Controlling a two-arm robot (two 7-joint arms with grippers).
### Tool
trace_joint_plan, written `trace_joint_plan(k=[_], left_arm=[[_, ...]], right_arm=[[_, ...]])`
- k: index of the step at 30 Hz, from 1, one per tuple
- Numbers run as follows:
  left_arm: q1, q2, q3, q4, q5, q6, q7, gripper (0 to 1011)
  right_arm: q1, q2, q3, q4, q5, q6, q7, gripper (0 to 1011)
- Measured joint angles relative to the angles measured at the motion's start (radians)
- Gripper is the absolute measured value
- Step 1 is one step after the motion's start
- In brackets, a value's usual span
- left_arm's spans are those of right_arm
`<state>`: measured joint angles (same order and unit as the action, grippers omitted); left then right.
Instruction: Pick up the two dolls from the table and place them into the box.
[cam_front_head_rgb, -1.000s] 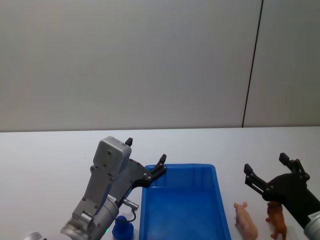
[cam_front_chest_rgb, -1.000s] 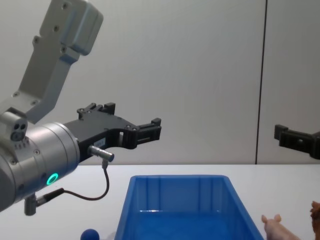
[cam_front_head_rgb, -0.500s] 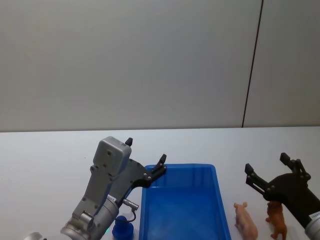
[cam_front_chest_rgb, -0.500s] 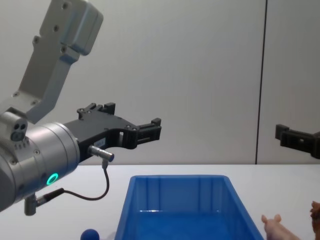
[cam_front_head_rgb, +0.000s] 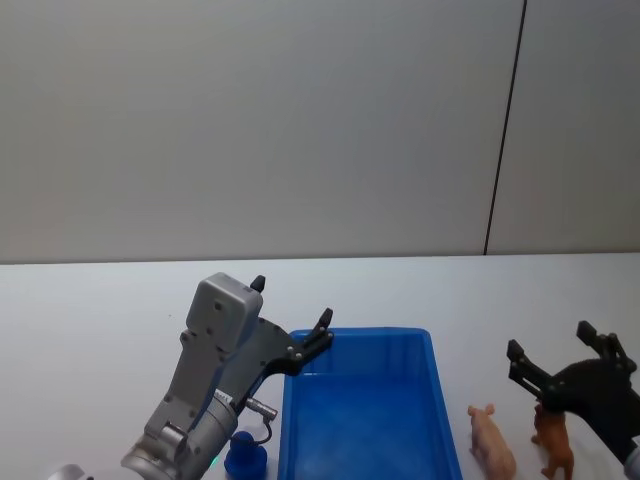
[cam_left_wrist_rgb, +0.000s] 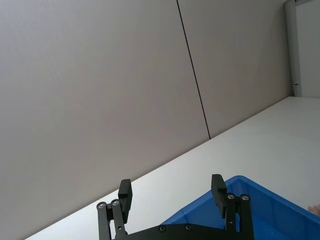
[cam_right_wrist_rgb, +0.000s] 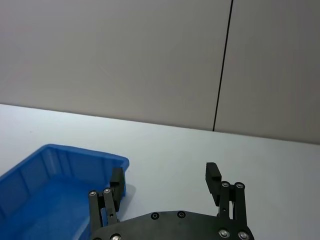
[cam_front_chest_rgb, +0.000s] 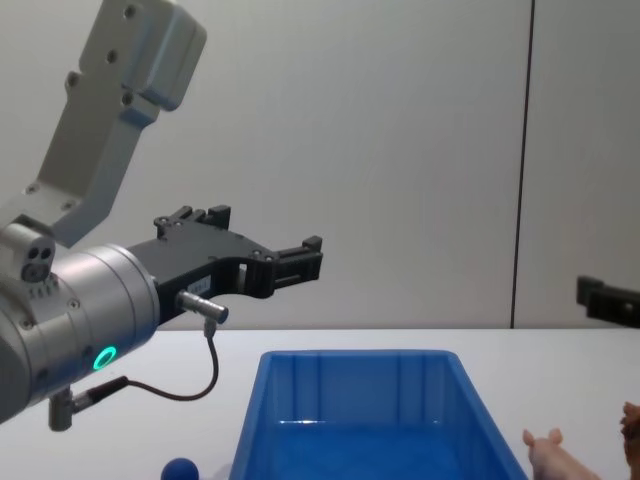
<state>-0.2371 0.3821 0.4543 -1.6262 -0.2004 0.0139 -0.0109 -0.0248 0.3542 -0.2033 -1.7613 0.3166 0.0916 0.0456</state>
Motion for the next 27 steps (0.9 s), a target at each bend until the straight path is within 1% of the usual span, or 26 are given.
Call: trace_joint_plan(k=[3,15,17,18,27], left_arm=[[0.0,0.0,0.0,0.0,0.0,0.0,0.0,1001],[0.0,0.0,0.0,0.0,0.0,0.0,0.0,1001],[0.0,0.0,0.0,0.0,0.0,0.0,0.0,1002],[0.0,0.0,0.0,0.0,0.0,0.0,0.0,1002],[0.0,0.0,0.0,0.0,0.0,0.0,0.0,1001]], right_arm=[[-0.004,0.002,0.002,0.0,0.003,0.014,-0.007,1001],[-0.03,0.007,0.008,-0.007,0.008,0.098,-0.054,1001],[-0.033,0.007,0.008,-0.007,0.007,0.107,-0.059,1001],[-0.038,0.007,0.008,-0.008,0.005,0.12,-0.067,1001],[-0.053,0.0,0.004,-0.002,-0.004,0.163,-0.089,1001]])
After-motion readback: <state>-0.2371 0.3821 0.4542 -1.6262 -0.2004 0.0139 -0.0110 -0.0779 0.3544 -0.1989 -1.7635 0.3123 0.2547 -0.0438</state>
